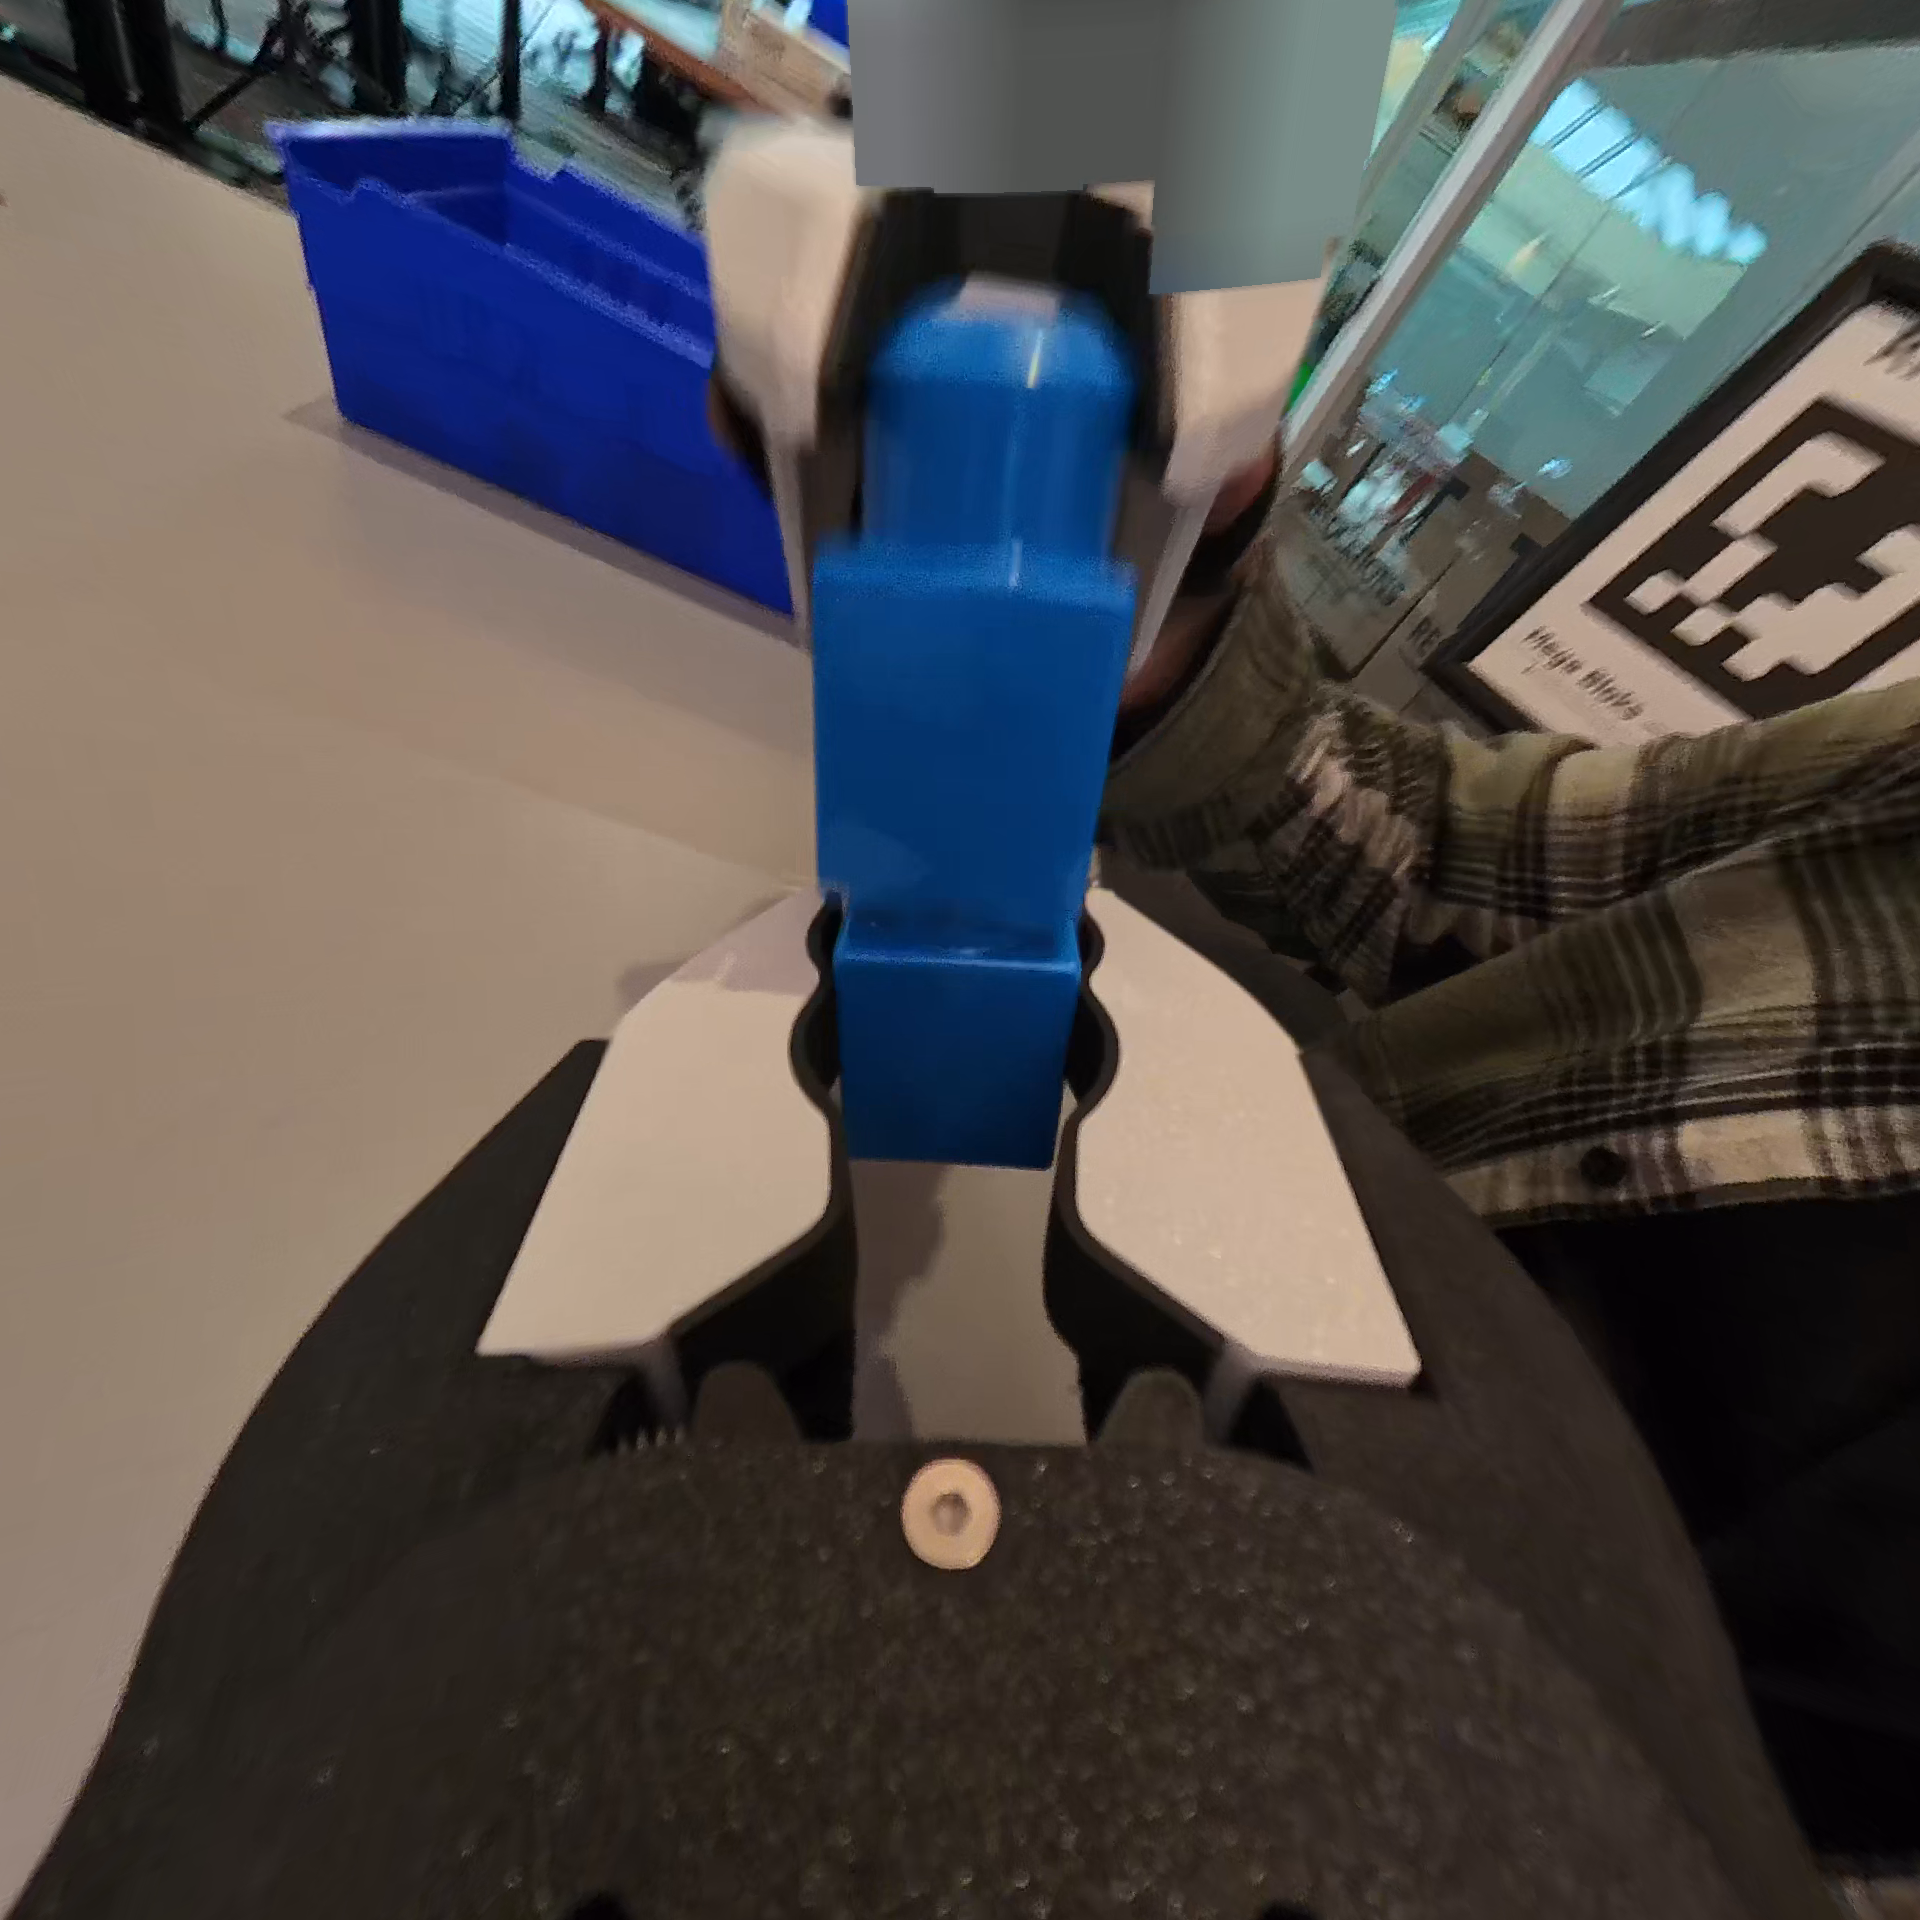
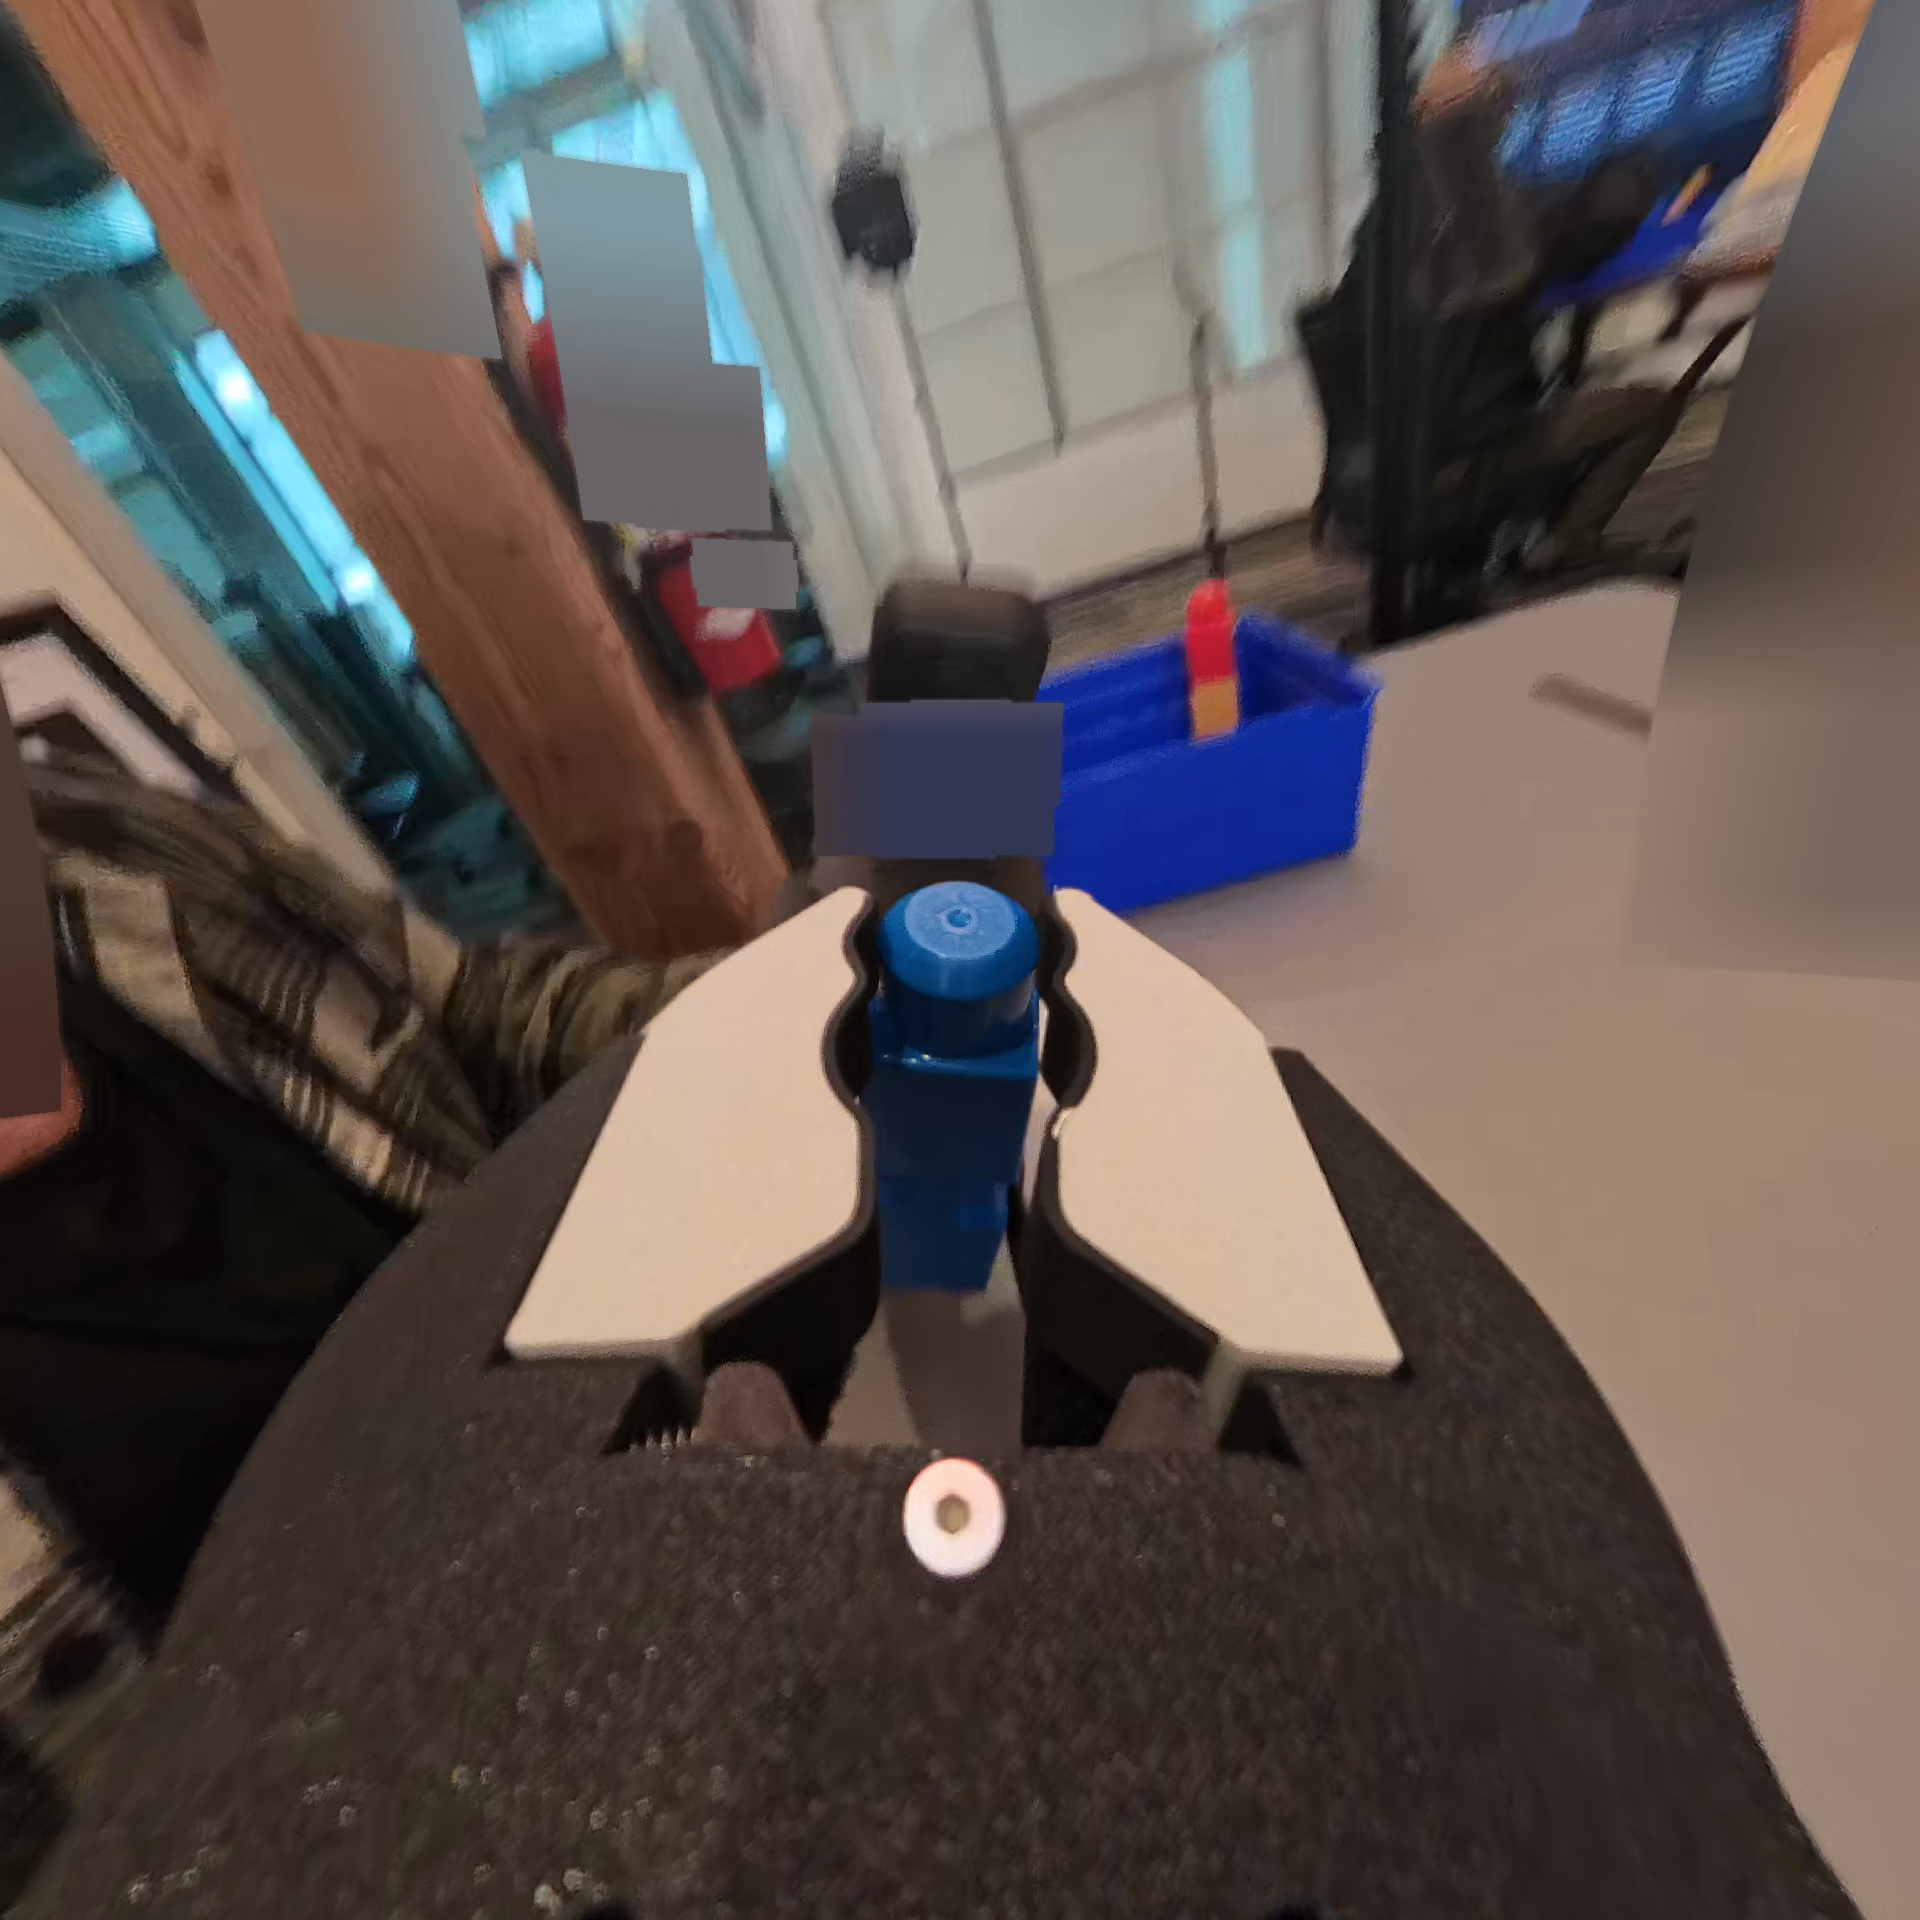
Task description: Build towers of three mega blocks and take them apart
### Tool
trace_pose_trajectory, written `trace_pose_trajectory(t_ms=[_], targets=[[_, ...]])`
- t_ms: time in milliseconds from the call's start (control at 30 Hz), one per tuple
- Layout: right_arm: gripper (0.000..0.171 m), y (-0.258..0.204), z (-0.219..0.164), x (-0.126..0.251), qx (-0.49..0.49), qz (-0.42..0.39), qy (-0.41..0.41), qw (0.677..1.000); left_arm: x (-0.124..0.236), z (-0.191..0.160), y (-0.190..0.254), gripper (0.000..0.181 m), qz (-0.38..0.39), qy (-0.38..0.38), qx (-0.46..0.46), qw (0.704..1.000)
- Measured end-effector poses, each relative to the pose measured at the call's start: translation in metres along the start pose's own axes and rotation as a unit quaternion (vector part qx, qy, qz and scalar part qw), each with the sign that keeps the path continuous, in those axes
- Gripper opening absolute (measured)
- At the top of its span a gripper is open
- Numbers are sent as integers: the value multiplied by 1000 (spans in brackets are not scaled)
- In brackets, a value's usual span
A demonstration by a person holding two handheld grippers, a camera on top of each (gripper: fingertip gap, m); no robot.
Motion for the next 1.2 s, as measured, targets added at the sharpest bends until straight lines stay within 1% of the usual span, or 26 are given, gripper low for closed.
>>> trace_pose_trajectory(t_ms=[33, 67, 100, 167, 267, 333, 367, 433, 500, 600, 700, 733, 767, 800, 833, 900, 933, 967, 1033, 1067, 1133, 1200], targets=[[28, -2, 18, 12, 1, 0, 49, 999, -2, -8, -2, 41, 11, -27, -6, 1000], [28, -1, 36, 29, 2, -11, 80, 997, -5, -14, -3, 41, 17, -41, -8, 999], [28, 4, 51, 48, 23, -47, 100, 994, -6, -15, -2, 41, 12, -31, 0, 999], [28, 24, 75, 94, 71, -152, 107, 980, -2, -7, 2, 41, 0, 1, 8, 1000], [28, 68, 106, 194, 104, -333, 102, 932, 6, 2, 9, 41, -8, 14, -13, 1000], [28, 101, 119, 268, 113, -451, 95, 880, 6, 3, 14, 41, -13, 6, -24, 1000], [28, 115, 121, 301, 112, -492, 94, 858, 4, 3, 17, 41, -17, 4, -27, 999], [28, 142, 118, 348, 78, -537, 106, 833, 0, 2, 22, 41, -26, -2, -32, 999], [29, 168, 105, 373, 41, -559, 102, 822, -3, -1, 25, 41, -25, -14, -40, 999], [28, 205, 75, 397, 3, -607, 59, 792, -1, -3, 24, 40, -18, -22, -39, 999], [29, 224, 53, 409, -40, -615, 52, 786, 4, 1, 17, 40, -5, -12, -31, 999], [30, 226, 48, 411, -45, -618, 50, 783, 6, 3, 15, 40, -2, -9, -29, 1000], [53, 227, 47, 413, -49, -626, 54, 777, 7, 4, 13, 40, 1, -7, -27, 1000], [70, 224, 48, 411, -54, -623, 60, 778, 7, 4, 11, 40, 3, -4, -27, 1000], [73, 218, 51, 403, -53, -606, 61, 791, 7, 5, 10, 40, 3, -3, -27, 1000], [73, 195, 62, 374, -28, -563, 62, 823, 5, 5, 8, 40, 2, -1, -28, 1000], [71, 180, 68, 352, -9, -531, 62, 845, 4, 5, 7, 40, 1, 1, -28, 1000], [68, 162, 72, 323, 4, -482, 59, 874, 3, 5, 6, 41, -1, 1, -27, 1000], [62, 118, 70, 255, 15, -362, 46, 931, 0, 5, 5, 41, -3, 2, -27, 1000], [59, 95, 64, 219, 20, -299, 31, 953, -1, 5, 5, 40, -4, 2, -28, 1000], [56, 56, 45, 158, 29, -203, -4, 979, -3, 5, 5, 41, -5, 3, -27, 1000], [51, 25, 23, 106, 35, -124, -33, 991, -5, 5, 6, 41, -7, 3, -27, 1000]])
Point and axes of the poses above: each gripper's, where its closed fingertips meet, x back along the fingers, z out of its top, y = z × x across the jaws, the point moved 2 cm from there along x, back along the fingers, and after that the axes turned 13 degrees about -x, right-handed, at the moved point
